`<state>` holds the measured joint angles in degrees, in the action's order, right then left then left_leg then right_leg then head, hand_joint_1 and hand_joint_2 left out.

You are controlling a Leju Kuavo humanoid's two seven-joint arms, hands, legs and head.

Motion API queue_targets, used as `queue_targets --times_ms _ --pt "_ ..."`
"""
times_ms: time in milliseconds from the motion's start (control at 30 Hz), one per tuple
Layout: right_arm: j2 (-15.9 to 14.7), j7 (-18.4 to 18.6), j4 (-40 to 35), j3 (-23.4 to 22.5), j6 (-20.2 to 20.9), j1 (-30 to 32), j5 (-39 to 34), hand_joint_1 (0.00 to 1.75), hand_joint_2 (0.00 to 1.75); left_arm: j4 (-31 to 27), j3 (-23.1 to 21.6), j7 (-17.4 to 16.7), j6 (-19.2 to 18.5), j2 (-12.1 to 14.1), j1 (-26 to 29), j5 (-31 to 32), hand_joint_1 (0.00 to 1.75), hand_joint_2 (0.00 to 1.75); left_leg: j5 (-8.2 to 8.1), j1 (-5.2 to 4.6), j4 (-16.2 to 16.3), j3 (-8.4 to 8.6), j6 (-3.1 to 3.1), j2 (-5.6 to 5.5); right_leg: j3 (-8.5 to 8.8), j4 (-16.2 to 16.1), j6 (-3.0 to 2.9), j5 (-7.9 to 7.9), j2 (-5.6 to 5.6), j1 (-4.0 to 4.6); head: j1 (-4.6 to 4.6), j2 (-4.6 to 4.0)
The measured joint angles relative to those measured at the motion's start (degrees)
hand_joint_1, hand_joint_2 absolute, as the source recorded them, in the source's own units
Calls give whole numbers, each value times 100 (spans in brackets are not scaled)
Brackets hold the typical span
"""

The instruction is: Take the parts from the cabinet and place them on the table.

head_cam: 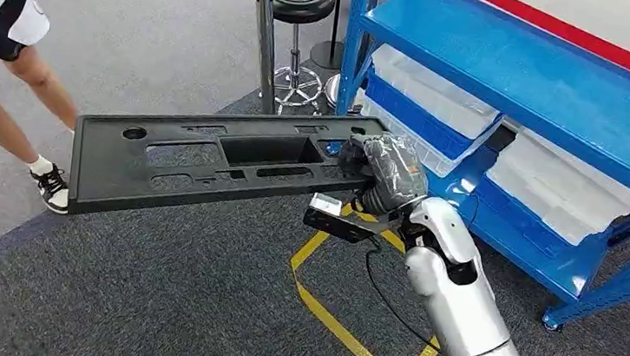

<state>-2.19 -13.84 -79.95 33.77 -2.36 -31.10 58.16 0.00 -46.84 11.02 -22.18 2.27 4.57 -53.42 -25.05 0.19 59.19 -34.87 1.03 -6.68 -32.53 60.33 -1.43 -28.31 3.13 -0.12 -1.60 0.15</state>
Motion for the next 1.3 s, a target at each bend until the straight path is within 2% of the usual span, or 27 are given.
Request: queue_targets --times_ms 167,200,233,267,300,333,367,400,500,533,567,600,667,700,733,800,833,867,900,1000,1033,1100,1133,1200,1233,1267,1300 --pt "0 0 0 0 0 -1 0 175 175 0 0 0 0 0 4 2 0 175 11 0 -11 -3 -11 -13 2 -10 -1 3 -18 0 -4 0" --pt "9 0 0 0 2 0 2 175 175 7 0 2 4 11 27 4 0 175 -49 -51 45 -48 -50 162 44 -180 -21 100 -197 -89 -4 0" --pt "13 -4 -9 0 0 -5 0 175 175 7 0 2 4 4 8 13 0 175 -570 1 895 -440 -149 567 26 -205 -60 138 -369 -94 -57 0" --pt "15 -9 -4 4 15 9 13 175 175 7 2 7 4 9 -3 55 0 175 -543 117 1216 -481 -286 656 -56 -130 -42 134 -717 -101 -57 0" --pt "15 -9 -4 4 15 2 15 175 175 7 2 7 4 11 0 57 0 175 -297 130 660 -149 -299 720 -61 -113 -18 129 -787 -110 -57 0" --pt "15 -9 -7 4 15 -6 15 175 175 7 2 9 4 11 -1 61 0 175 -119 130 108 191 -298 895 -57 -95 16 121 -848 -115 -57 0" --pt "15 -9 -18 4 13 -11 22 175 175 4 4 11 4 9 -14 63 0 175 -233 66 -45 249 -253 1045 -59 -95 58 124 -891 -89 -59 0" --pt "15 -9 -17 7 13 -24 37 175 175 7 4 15 2 11 -16 72 0 175 -157 54 -82 235 -182 988 -66 -89 103 130 -933 -80 -48 0" --pt "31 -7 -20 18 13 -26 50 175 175 7 7 15 4 11 17 116 0 175 -107 32 -80 153 -69 820 -39 -137 199 179 -1079 -72 -50 0" --pt "31 2 -22 17 13 -32 59 175 175 7 11 15 4 13 28 122 0 175 -35 95 -164 191 23 760 -60 -109 248 126 -997 -106 -48 0" --pt "28 2 -24 22 11 -30 61 175 175 7 17 17 2 9 30 129 0 175 -1 79 -181 172 56 729 -114 59 250 -51 -696 -119 -48 0" --pt "28 0 -24 24 11 -31 61 175 175 7 20 17 2 9 27 133 0 175 24 76 -179 139 93 693 -271 430 234 -324 -490 -123 -48 0" --pt "11 2 -20 26 13 -8 63 175 175 7 24 24 2 15 8 138 0 175 48 58 -169 88 123 573 -642 1324 230 -752 -342 -103 -48 0" --pt "4 2 -13 26 13 6 68 175 175 5 24 24 2 15 10 138 0 175 61 43 -158 65 131 507 -758 1608 226 -820 -324 -103 -48 0" --pt "-2 2 -11 28 13 25 72 175 175 7 24 24 2 15 15 138 0 175 69 33 -139 44 128 425 -751 1627 215 -750 -319 -102 -48 0" --pt "-4 2 -11 31 13 26 76 175 175 7 26 22 0 15 19 142 0 175 72 29 -74 6 119 270 -370 917 174 -305 -292 -102 -48 0" --pt "-4 2 -13 31 13 18 79 175 175 7 26 22 -4 15 19 149 0 175 65 28 -40 -5 107 199 -112 421 148 -73 -186 -105 -48 0" --pt "-7 2 -13 31 13 13 79 175 175 7 26 24 -11 13 21 164 0 175 64 44 -13 -40 91 138 44 94 113 -71 101 -114 -48 0" --pt "-7 2 -22 33 13 15 81 175 175 7 26 31 -26 24 5 181 0 175 70 2 53 -94 43 73 67 -30 128 -79 175 -124 -53 0" --pt "29 33 -42 42 15 20 136 175 175 7 26 50 -101 74 57 247 0 175 161 55 -12 -166 -97 -101 25 -4 84 -47 2 -66 -48 0" --pt "57 50 -64 46 18 25 149 175 175 11 26 50 -118 112 69 256 0 175 157 51 13 -204 -123 -139 33 -97 33 -1 -81 -171 -46 0" --pt "101 66 -107 55 22 15 151 175 175 9 26 57 -151 144 83 286 0 175 -167 26 441 -396 -184 410 58 -132 -26 47 -224 -129 -122 0" --pt "101 66 -129 55 22 13 151 175 175 9 26 57 -149 157 71 297 0 175 -407 47 884 -599 -219 543 44 -132 -28 48 -310 -111 -118 0" --pt "96 68 -127 55 24 27 151 175 175 9 26 66 -149 186 54 304 0 175 -719 63 1651 -923 -258 626 33 -126 -29 45 -492 -89 -118 0" --pt "96 74 -127 55 24 34 153 175 175 9 26 68 -149 186 51 313 0 175 -698 67 1725 -937 -264 635 29 -126 -28 44 -570 -87 -120 0" --pt "96 74 -129 55 24 33 153 175 175 9 26 68 -149 186 54 315 0 175 -552 70 1515 -800 -265 643 29 -126 -26 43 -646 -84 -120 0" --pt "96 74 -142 55 24 27 153 175 175 9 26 68 -149 186 60 319 0 175 -333 70 1070 -521 -250 668 35 -126 -23 41 -713 -81 -118 -2"
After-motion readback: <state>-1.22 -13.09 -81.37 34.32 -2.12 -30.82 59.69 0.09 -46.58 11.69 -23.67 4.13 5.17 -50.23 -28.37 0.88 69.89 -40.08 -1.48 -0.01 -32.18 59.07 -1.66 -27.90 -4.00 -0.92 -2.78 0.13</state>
